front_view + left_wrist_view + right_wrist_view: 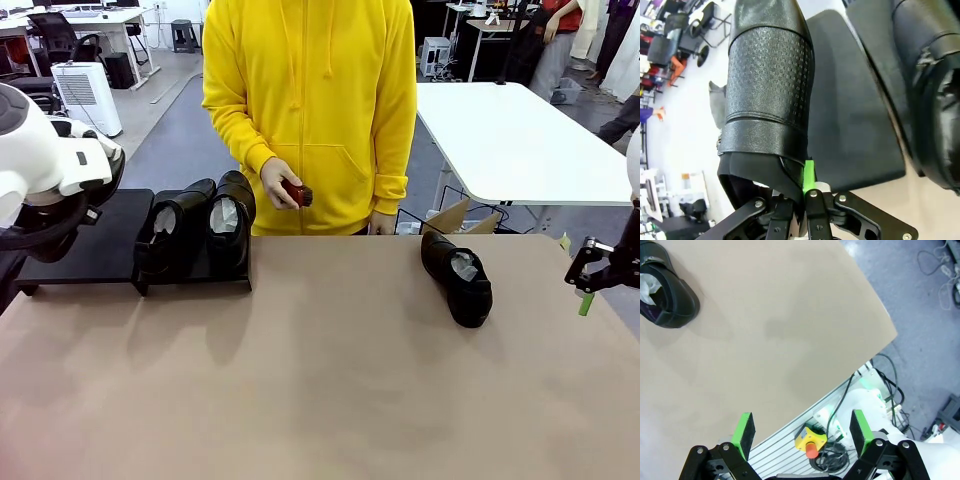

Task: Organize the shoes by placing them on the stand.
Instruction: Place the Shoe from the middle of the table onto the Shoes Stand.

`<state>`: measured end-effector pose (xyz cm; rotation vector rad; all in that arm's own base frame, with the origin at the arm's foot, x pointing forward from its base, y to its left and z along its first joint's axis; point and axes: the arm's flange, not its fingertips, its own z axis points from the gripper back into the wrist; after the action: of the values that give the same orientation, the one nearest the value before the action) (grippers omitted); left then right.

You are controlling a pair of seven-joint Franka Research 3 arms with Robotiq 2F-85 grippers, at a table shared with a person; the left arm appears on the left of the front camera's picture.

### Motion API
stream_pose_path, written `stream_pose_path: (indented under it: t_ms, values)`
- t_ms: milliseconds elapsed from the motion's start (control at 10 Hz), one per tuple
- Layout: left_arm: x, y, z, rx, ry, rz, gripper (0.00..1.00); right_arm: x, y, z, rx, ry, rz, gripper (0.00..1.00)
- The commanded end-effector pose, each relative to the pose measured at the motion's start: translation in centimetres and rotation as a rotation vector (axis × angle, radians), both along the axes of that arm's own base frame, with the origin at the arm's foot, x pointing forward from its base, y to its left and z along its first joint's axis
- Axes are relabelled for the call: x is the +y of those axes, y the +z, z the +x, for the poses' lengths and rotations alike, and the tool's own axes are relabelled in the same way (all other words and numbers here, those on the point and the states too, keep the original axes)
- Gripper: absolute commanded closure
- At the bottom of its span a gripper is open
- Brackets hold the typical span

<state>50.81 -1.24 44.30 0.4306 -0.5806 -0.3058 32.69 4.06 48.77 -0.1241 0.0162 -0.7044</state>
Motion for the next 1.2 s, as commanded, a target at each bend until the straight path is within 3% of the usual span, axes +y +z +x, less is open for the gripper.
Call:
stream_pose_path:
  t_ms: [0, 500, 1100]
  values:
    - [0.7, -0.2, 1.7, -0.017, 0.062, 0.022, 1.0, -0.1, 0.1, 0.2, -0.012, 0.004, 0.002, 0.0]
    - [3.0, -3.5, 4.4, 0.022, 0.201, -0.046, 1.0, -0.1, 0.1, 0.2, -0.012, 0.004, 0.002, 0.0]
    - [3.4, -3.9, 5.7, 0.014, 0.275, -0.083, 1.0, -0.1, 0.1, 0.2, -0.012, 0.004, 0.002, 0.0]
